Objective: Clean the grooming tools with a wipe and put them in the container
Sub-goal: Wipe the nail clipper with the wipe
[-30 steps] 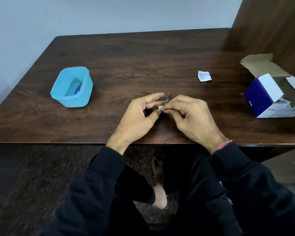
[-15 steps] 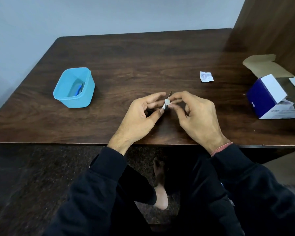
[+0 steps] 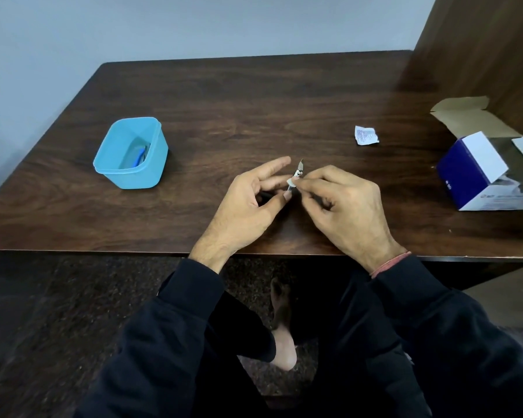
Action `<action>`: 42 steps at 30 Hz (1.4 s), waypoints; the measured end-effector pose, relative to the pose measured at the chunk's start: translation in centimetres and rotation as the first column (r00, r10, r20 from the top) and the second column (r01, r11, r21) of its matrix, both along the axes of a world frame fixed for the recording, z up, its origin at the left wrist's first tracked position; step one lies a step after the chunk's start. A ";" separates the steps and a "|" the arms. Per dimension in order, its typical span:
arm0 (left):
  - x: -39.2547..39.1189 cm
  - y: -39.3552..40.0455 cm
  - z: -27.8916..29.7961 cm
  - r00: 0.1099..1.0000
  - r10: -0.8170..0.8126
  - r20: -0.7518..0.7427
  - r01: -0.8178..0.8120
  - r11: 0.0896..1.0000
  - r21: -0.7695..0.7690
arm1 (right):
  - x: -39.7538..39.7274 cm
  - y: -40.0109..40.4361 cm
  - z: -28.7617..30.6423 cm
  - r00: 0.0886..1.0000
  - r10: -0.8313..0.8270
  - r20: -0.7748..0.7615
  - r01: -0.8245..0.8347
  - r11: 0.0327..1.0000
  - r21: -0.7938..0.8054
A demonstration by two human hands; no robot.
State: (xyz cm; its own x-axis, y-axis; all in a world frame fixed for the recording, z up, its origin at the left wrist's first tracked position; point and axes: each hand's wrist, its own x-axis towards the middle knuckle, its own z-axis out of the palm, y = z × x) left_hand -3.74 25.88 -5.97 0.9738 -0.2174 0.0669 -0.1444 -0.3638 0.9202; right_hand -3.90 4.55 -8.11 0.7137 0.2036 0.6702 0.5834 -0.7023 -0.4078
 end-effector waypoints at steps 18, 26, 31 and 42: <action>-0.3 -0.2 0.2 1.000 -0.024 -0.005 0.024 1.000 0.006 | 0.1 -0.1 -0.2 0.998 0.060 -0.025 -0.059 0.998 0.015; -0.3 -0.4 0.2 1.000 -0.027 0.005 0.027 0.999 -0.019 | 0.2 0.0 -0.3 0.999 0.025 -0.031 -0.025 1.000 0.016; -0.3 -0.5 0.0 0.999 0.000 0.041 0.004 0.995 -0.101 | 0.2 -0.2 -0.1 0.995 0.075 -0.067 -0.071 0.996 0.057; -0.2 -0.4 -0.2 0.993 0.058 0.106 -0.035 0.977 -0.208 | -0.3 0.1 0.8 0.994 0.041 -0.105 -0.033 0.997 0.071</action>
